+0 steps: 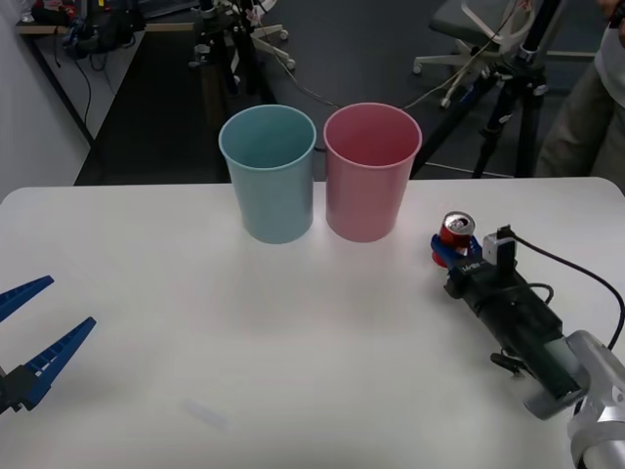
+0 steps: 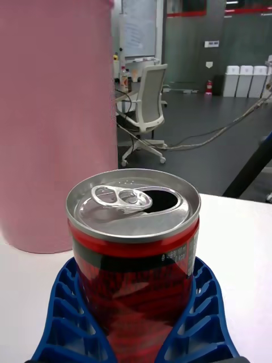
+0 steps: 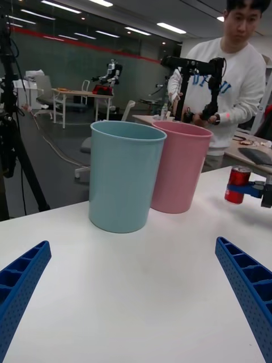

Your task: Grasp the object on the table and drop it into the matching bin: aluminum can to the light blue bin, PET bottle to the pink bin.

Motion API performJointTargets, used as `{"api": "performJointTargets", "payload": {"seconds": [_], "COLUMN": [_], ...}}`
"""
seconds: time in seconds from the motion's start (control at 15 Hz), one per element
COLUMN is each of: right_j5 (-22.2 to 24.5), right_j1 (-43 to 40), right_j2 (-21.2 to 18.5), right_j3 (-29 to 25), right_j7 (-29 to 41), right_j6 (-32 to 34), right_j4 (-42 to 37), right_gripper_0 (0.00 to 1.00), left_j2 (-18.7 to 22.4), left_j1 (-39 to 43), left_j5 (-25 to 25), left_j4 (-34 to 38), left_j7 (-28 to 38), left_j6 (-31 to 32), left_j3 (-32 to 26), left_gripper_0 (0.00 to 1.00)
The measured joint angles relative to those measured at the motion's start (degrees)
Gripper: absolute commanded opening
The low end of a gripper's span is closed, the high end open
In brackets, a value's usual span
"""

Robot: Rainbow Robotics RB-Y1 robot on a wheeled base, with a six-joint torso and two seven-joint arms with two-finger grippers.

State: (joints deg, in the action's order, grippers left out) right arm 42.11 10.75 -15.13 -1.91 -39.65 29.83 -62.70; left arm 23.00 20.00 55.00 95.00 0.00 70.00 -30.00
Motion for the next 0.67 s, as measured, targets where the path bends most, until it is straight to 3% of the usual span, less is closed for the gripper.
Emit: {"api": "performJointTargets", "payload": {"seconds": [0.27,0.67], "right_j5": [1.6,12.7], "right_j1": [-8.0,-17.2], "right_j2": [-1.6,-3.2], "right_j3": [4.8,9.1], "right_j7": [5.1,19.7], "right_j6": [-4.5,-11.3], "right_j4": [-15.6,-36.5], "right_gripper_0": [0.0,0.0], "left_j2": [0.0,0.0], "left_j1": [0.0,0.0], "left_j5": [0.0,0.0], "left_j4": [0.0,0.0], "left_j7": [0.0,0.0], "left_j6": [0.0,0.0], "left_j3": [0.0,0.0], "left_gripper_0": [1.0,1.0]}}
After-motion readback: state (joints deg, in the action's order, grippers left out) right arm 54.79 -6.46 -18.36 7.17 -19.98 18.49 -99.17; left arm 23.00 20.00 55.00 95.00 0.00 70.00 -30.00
